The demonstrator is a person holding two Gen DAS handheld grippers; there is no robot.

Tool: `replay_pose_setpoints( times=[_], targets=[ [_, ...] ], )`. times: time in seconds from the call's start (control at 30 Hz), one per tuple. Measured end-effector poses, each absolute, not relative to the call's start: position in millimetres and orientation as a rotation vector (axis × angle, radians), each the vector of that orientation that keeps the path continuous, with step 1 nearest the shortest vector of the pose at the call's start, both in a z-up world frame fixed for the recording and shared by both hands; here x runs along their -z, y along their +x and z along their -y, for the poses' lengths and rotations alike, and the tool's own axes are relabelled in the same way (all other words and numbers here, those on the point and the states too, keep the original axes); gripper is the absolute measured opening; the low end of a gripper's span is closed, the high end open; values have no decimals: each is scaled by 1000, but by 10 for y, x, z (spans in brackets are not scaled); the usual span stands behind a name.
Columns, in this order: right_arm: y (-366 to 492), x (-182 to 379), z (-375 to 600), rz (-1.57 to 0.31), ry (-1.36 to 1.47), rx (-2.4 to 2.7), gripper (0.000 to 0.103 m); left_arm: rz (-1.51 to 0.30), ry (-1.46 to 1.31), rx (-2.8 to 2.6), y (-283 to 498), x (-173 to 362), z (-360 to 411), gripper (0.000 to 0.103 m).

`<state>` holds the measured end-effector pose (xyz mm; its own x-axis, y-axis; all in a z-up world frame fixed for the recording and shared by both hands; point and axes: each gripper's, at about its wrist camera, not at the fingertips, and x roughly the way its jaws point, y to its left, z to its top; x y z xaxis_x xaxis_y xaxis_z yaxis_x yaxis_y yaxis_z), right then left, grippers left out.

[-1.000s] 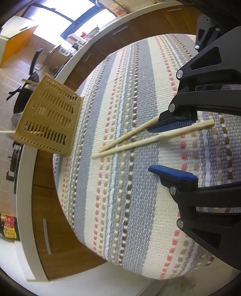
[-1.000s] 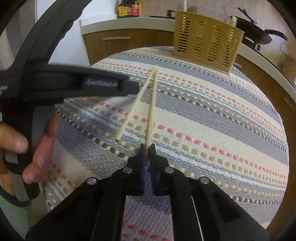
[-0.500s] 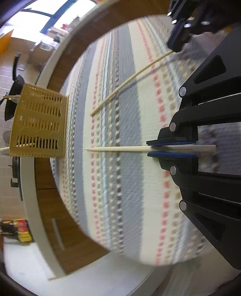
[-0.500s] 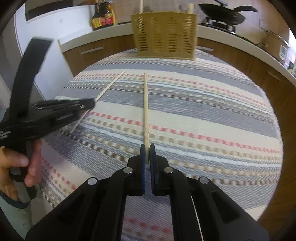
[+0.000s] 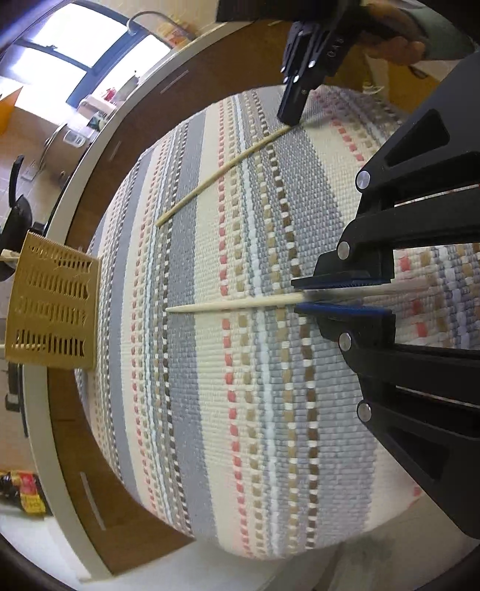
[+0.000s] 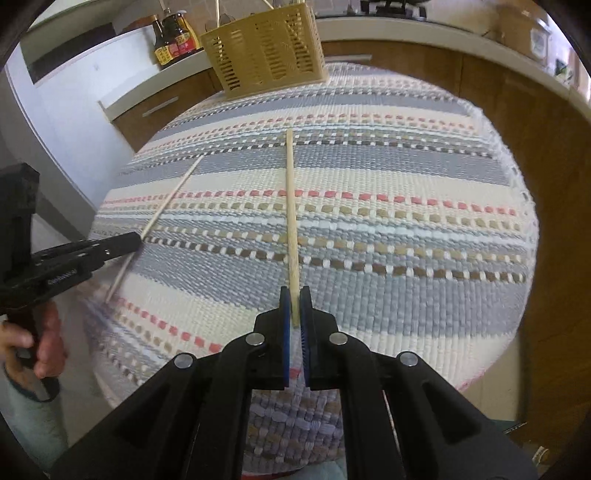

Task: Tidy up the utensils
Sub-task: 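Grasp a wooden chopstick with the left tool while the right tool grasps another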

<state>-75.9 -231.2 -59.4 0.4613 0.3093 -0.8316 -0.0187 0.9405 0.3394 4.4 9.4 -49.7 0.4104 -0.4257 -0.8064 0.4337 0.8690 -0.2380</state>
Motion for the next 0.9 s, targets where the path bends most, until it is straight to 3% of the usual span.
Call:
replay_pose_setpoints(
  times=[0.1, 0.23, 0.27, 0.3, 0.33, 0.43, 0.5, 0.7, 0.77, 0.83, 0.9],
  targets=[
    [-484, 550, 2292, -1133, 329, -288, 9, -1039, 18, 572, 229, 433, -72, 25],
    [-117, 476, 2195, -1153, 259, -306, 22, -1084, 51, 583, 402, 421, 15, 27],
    [-70, 472, 2190, -1155, 252, -300, 33, -1094, 71, 585, 441, 419, 53, 27],
    [-12, 466, 2181, -1160, 251, -305, 51, -1108, 79, 598, 462, 429, 80, 28],
    [45, 458, 2178, -1157, 253, -310, 55, -1128, 79, 612, 497, 446, 107, 28],
    [201, 468, 2161, -1195, 217, -299, 52, -1162, 95, 620, 580, 503, 186, 28],
    [306, 505, 2168, -1248, 211, -267, 35, -1172, 119, 615, 637, 503, 245, 27],
    [571, 592, 2003, -1350, 88, -245, 20, -1219, 243, 606, 758, 508, 483, 27],
    [624, 586, 1938, -1361, 34, -220, 14, -1216, 282, 587, 772, 516, 532, 23],
    [652, 596, 1925, -1365, 26, -212, 5, -1193, 343, 546, 767, 533, 597, 5],
    [681, 595, 1942, -1359, 45, -224, 4, -1172, 362, 532, 747, 544, 624, 4]
  ],
)
